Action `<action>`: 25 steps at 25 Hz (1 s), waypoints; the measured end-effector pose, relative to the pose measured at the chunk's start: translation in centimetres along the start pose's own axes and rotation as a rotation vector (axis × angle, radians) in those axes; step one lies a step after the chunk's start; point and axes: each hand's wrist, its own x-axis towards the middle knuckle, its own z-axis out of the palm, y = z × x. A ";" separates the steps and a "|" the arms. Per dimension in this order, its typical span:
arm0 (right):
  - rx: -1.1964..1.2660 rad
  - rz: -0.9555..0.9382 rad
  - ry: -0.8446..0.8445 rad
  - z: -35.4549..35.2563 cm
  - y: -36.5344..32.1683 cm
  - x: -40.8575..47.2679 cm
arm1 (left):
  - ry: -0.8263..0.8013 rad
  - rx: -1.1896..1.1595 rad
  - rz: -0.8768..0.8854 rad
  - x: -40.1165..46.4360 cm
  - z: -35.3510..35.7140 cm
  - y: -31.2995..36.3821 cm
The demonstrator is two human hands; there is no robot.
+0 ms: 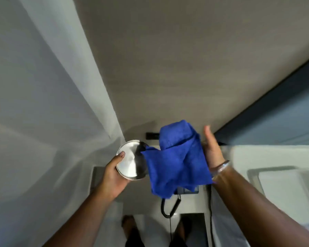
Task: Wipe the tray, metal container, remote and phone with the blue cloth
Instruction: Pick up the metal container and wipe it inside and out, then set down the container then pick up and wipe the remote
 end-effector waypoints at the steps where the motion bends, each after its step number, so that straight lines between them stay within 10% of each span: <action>1: -0.024 0.035 0.045 -2.3 1.7 1.2 | 0.058 0.070 -0.012 1.5 -1.1 -1.8; 5: 0.091 0.050 -0.050 -9.6 5.3 3.8 | 0.282 0.245 -0.017 6.5 -6.8 -7.6; 11: -0.201 -0.091 0.232 -20.6 6.8 5.1 | 0.436 0.545 0.201 13.0 -12.4 -14.2; 25: -0.378 0.072 0.443 -25.9 9.5 7.6 | 0.616 1.206 0.254 18.1 -18.4 -20.1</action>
